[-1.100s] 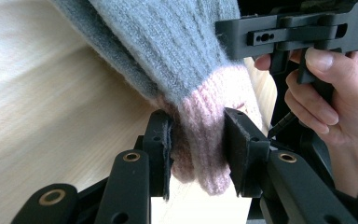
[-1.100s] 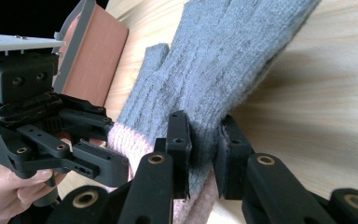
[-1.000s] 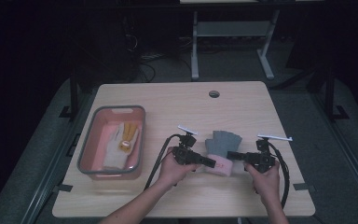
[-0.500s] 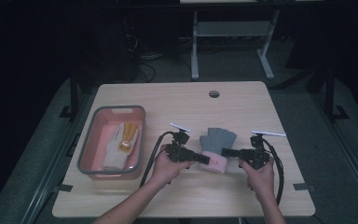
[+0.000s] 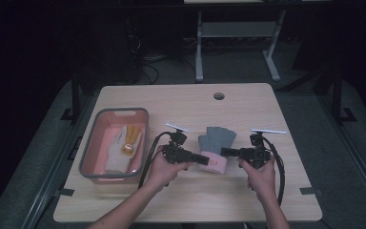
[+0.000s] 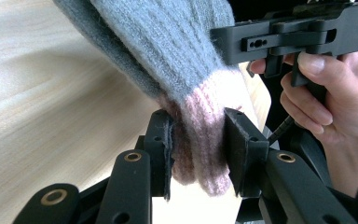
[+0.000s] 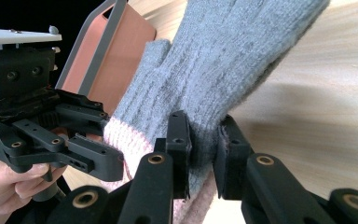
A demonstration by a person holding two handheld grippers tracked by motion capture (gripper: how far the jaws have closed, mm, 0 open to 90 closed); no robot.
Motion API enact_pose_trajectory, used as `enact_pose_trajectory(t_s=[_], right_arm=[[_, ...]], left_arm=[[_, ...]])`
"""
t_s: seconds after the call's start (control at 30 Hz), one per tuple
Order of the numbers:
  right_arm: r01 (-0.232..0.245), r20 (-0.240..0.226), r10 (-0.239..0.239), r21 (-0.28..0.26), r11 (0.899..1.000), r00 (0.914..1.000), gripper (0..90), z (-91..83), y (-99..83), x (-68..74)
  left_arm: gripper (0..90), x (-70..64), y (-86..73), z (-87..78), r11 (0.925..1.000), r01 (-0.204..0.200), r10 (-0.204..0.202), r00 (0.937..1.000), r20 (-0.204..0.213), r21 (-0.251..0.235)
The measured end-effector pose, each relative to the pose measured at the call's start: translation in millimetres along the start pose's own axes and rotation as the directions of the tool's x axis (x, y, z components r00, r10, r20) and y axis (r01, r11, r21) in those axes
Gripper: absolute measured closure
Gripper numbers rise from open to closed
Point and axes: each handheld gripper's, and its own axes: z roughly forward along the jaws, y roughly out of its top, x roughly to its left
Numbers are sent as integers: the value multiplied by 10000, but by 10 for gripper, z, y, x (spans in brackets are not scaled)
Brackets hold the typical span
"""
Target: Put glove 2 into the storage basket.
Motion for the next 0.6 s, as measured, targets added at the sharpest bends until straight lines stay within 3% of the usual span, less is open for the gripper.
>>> enact_pose_trajectory(t_s=[0.27,0.6], right_arm=[[-54,-170,55,76,10000,9998,779,50,52,54],[283,-241,-277,223,9994,9993,779,131,170,210]], left_arm=[[647,23,15,-95,9999,72,-72,10000,4,-77],[651,28,52,-297,9995,84,-86,9999,-65,-307]])
